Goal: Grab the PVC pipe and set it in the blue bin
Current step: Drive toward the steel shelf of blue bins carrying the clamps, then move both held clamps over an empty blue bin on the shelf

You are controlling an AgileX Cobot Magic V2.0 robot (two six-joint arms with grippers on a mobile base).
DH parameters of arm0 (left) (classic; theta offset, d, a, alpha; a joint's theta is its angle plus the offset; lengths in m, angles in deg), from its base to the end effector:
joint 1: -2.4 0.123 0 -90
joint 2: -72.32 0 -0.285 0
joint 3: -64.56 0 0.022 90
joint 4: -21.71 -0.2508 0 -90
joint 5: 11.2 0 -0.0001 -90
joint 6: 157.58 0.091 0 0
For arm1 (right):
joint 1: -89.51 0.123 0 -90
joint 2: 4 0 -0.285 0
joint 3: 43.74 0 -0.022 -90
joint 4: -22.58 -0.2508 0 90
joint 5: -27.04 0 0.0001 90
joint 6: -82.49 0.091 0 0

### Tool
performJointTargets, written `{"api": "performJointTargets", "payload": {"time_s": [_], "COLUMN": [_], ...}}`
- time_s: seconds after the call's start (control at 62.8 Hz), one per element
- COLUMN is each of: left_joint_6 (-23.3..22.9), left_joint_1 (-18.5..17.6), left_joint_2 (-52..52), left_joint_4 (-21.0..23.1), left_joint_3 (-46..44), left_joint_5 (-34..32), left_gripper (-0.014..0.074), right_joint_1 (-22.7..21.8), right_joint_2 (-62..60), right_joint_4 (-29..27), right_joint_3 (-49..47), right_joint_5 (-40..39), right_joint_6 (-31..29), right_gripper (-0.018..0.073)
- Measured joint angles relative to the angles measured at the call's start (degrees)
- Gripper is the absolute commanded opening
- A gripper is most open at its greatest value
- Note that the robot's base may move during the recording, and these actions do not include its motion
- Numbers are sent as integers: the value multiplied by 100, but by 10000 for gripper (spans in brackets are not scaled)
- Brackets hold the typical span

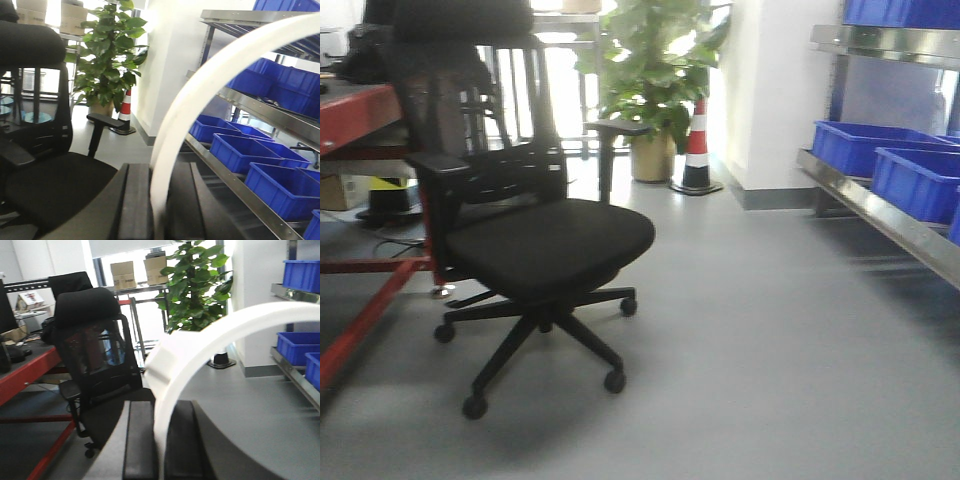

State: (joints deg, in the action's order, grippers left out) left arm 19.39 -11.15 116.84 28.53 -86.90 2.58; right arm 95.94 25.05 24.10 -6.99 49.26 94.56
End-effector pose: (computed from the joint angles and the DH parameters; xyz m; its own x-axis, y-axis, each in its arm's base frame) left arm 0.1171 -0.0309 0.4220 0.0105 -0.1750 -0.9845 0.2672 0.9493 -0.1659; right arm 0.0613 0.0060 0.3873 0.0150 0.1879 -0.9821 -0.1066 0.9769 0.1853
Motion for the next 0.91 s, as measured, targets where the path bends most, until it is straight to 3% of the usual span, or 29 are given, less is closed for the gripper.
{"api": "performJointTargets", "payload": {"time_s": [0.907], "left_joint_6": [0], "left_joint_1": [0], "left_joint_2": [0], "left_joint_4": [0], "left_joint_3": [0], "left_joint_5": [0], "left_gripper": [-111], "right_joint_1": [0], "right_joint_2": [0], "right_joint_4": [0], "right_joint_3": [0], "right_joint_5": [0], "right_joint_6": [0], "right_gripper": [-168]}}
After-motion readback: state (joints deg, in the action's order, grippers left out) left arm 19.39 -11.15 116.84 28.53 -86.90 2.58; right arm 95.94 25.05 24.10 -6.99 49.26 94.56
